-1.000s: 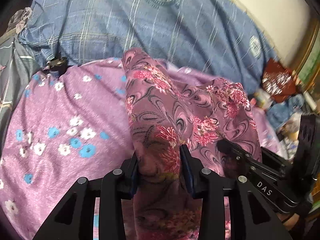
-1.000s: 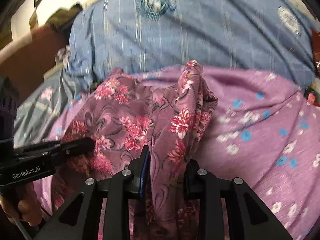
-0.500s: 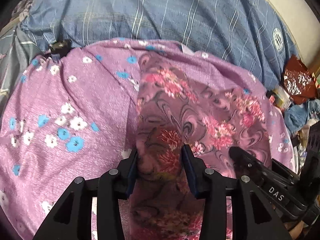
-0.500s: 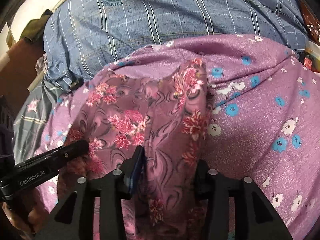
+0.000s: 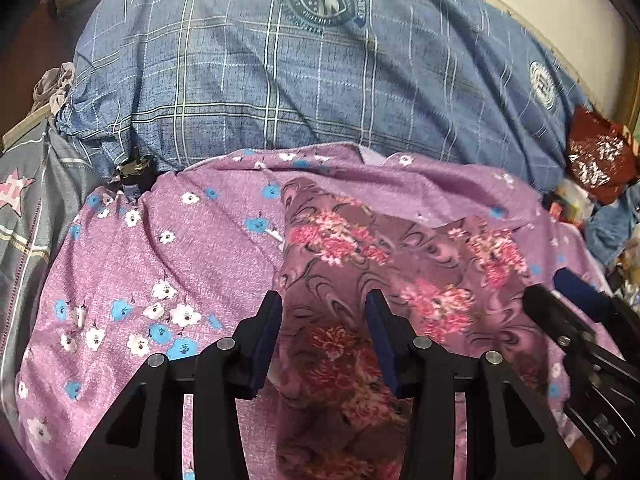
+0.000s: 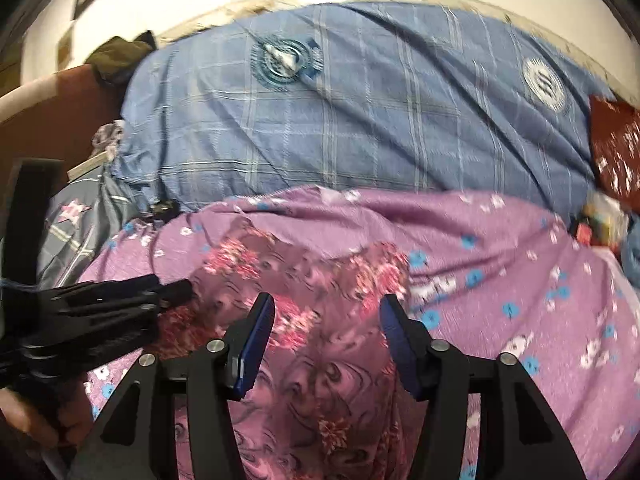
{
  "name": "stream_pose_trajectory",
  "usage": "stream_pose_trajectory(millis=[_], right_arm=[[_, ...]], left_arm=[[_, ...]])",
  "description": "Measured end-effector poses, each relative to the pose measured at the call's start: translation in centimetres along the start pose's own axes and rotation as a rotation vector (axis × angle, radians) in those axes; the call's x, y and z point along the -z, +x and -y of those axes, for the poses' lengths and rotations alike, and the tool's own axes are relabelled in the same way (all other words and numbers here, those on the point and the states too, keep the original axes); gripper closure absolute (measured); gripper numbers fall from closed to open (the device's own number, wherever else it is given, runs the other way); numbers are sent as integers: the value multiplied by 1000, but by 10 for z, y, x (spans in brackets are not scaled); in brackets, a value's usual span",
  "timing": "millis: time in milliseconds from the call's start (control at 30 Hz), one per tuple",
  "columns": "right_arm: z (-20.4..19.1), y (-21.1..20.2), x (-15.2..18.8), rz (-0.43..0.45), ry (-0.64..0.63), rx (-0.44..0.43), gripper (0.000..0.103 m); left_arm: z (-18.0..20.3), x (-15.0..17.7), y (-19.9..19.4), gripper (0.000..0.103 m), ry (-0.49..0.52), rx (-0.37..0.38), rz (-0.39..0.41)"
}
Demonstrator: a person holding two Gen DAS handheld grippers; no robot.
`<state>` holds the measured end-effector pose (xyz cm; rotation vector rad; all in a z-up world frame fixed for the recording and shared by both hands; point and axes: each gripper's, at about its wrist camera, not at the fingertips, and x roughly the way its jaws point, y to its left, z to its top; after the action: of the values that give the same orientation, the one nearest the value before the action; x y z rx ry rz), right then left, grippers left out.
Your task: Fold small clothes
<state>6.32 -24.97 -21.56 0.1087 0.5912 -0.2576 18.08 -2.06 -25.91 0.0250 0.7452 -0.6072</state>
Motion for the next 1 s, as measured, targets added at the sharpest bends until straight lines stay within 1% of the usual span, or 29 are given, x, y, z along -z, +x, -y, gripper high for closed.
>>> stream_pose_trajectory(millis=[33,67,100,133,167,200,267,300,367,433,500,600,667,733,800,833,900,1000], right_arm=[[-2,1,0,2,-6,-12,58],[-4,5,0,-13,-13,-31,73],[-5,11,1,-40,-16,-46,76],[-6,18,3,-72,-14,-60,77],[-5,29,6,-124,-5,-65,77],[-2,44,12,-204,8,-57,77],[2,66,21,-308,26,-37,77],[3,67,21,-302,31,-35,77],[1,60,17,-274,23,-34,75],[-2,55,18,-254,3,-7,75],[-2,51,18,-239,-5,1,75],[-4,40,14,-172,-19,23,75],[-6,41,12,-156,-26,39,73],[-6,54,10,-178,-17,44,73],[-6,76,11,-245,-10,62,73],[-3,85,13,-277,4,49,72],[2,86,12,-275,41,33,71],[3,77,13,-262,35,36,70]], left_arm=[[0,-2,5,60,2,-12,-9],[3,-7,13,60,3,-21,-19],[4,-9,18,60,4,-32,-33],[5,-11,25,60,5,-46,-51],[5,-8,31,60,9,-55,-68],[4,-9,37,59,13,-63,-83],[4,-6,49,56,19,-75,-115],[4,-5,52,56,16,-76,-123],[5,-6,51,56,10,-75,-115],[4,-9,48,56,0,-60,-102],[2,-8,42,56,-6,-44,-89],[3,-7,29,56,18,-46,-26],[5,-7,28,56,36,-70,2],[7,-6,36,56,43,-103,-13],[4,-9,56,55,24,-126,-59],[2,-10,64,54,4,-115,-73],[0,-12,74,49,-15,-108,-95],[3,-13,71,49,-6,-110,-86]])
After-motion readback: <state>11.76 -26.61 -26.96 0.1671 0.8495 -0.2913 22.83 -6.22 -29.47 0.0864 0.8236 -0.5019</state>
